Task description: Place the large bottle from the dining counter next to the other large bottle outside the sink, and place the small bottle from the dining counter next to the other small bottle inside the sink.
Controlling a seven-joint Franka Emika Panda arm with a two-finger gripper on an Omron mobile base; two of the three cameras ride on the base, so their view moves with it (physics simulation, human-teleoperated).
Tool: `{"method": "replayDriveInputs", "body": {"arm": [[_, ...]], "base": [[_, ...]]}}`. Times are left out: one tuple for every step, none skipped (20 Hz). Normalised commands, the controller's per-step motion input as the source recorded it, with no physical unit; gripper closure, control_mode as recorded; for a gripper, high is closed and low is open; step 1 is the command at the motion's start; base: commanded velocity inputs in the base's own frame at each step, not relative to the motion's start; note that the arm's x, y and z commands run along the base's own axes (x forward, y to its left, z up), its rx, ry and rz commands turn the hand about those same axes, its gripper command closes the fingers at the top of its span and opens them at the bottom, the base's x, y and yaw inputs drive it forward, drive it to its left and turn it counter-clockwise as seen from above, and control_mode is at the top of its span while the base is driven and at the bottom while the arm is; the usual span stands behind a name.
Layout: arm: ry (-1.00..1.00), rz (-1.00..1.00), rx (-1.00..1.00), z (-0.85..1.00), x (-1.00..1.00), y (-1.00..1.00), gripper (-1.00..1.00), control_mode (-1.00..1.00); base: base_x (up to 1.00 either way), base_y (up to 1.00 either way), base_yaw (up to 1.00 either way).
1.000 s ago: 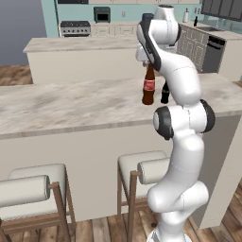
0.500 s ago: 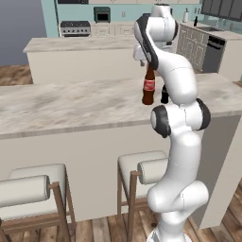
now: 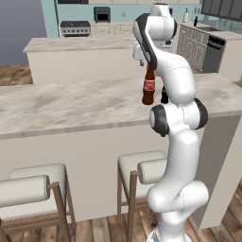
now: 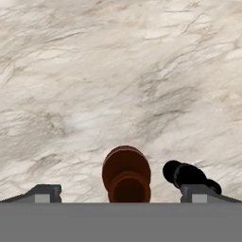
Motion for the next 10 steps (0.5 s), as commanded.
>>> {"method": "replayDriveInputs", "body": {"arm": [[0.00,0.00,0.00,-0.10,0.00,0.00,-1.00,-1.00],[0.00,0.00,0.00,-0.09,0.00,0.00,-1.00,-1.00],[0.00,0.00,0.00,-0.07,0.00,0.00,-1.00,-1.00],[0.00,0.00,0.00,-0.07,0.00,0.00,-1.00,-1.00],[0.00,0.00,0.00,-0.15,0.00,0.00,-1.00,-1.00],[0.00,0.00,0.00,-0.19,0.00,-0.01,-1.00,-1.00],[0.00,0.00,0.00,-0.28,0.00,-0.01,-1.00,-1.00],[0.00,0.00,0.00,-0.28,0.00,0.00,-1.00,-1.00],[0.00,0.00,0.00,-0.18,0.00,0.00,-1.00,-1.00],[0.00,0.00,0.00,-0.11,0.00,0.00,-1.00,-1.00]], "base": [[0.00,0.00,0.00],[0.00,0.00,0.00],[0.00,0.00,0.00],[0.00,0.00,0.00],[0.00,0.00,0.00],[0.00,0.00,0.00],[0.00,0.00,0.00],[0.00,0.00,0.00],[0.00,0.00,0.00],[0.00,0.00,0.00]]}}
